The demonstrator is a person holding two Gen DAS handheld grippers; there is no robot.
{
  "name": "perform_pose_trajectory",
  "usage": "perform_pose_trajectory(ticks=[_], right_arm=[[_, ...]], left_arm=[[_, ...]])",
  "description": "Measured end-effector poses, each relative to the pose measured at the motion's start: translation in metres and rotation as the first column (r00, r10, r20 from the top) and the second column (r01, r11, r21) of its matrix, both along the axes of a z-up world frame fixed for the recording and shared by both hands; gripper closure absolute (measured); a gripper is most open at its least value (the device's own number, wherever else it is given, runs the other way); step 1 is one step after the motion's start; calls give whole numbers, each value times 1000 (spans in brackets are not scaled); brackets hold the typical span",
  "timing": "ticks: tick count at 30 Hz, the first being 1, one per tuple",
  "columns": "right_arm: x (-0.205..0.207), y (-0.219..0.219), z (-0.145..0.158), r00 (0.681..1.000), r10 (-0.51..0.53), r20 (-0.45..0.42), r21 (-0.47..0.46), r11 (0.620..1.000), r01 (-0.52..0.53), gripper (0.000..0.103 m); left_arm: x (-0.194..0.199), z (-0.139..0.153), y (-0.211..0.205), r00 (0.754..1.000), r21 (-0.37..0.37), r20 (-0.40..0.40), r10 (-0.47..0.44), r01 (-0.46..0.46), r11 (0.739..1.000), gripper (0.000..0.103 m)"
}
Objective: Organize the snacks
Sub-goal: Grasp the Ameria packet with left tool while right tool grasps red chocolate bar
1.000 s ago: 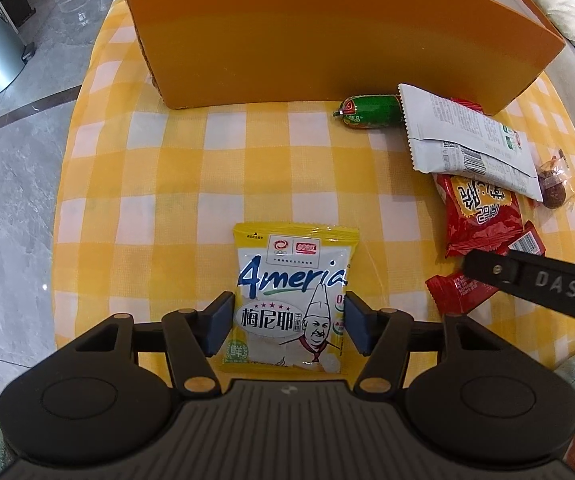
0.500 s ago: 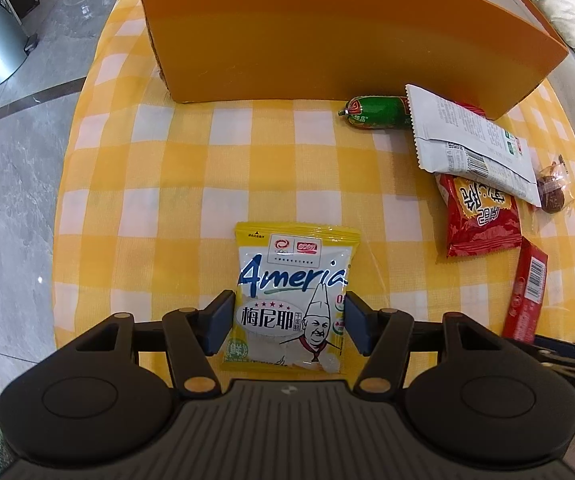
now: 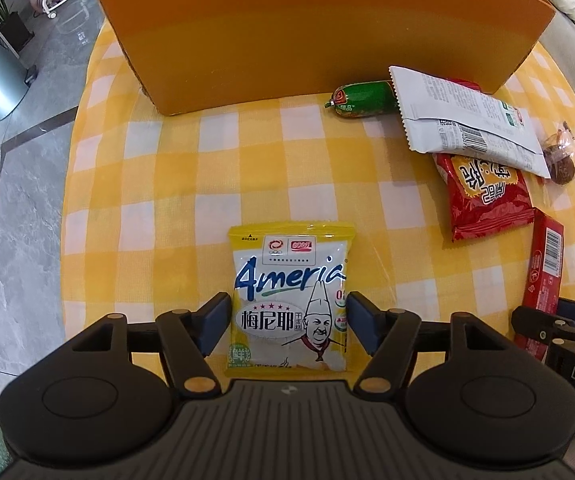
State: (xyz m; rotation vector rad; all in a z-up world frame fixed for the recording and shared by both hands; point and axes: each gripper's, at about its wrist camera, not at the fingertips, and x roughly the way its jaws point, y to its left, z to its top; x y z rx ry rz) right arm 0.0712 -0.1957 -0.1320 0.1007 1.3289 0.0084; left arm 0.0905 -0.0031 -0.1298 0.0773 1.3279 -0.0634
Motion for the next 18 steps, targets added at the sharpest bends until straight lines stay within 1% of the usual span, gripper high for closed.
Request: perform_pose_trajectory(ticks=[1,3,6,10,14,18], right_arm=[[0,0,0,1000,2,5,-2,1000,-2,68],[1,0,-1,1000,-2,9,-1,1000,2,68],[1,-2,0,1000,-22,9,15,1000,22,68],[3,-4,-1,1000,-28,8,15,1000,27,76],[2,-11,0,999,-49,-2,36,998,49,79],[-2,-12,9,999,-39,15,33,999,38,80]], left_arm=[[0,0,0,1000,0,2,-1,1,1000,29],[-1,2,1,1000,-10,7,-7,7,1000,37],[-2,3,1,1000,-14,14,-19,20,1000,43],[-3,4,1,1000,-15,19,-23,23,1000,44],[-7,11,4,999,-33,42,-7,8,999,44],[-17,22,8,998,-64,61,21,-18,998,44]])
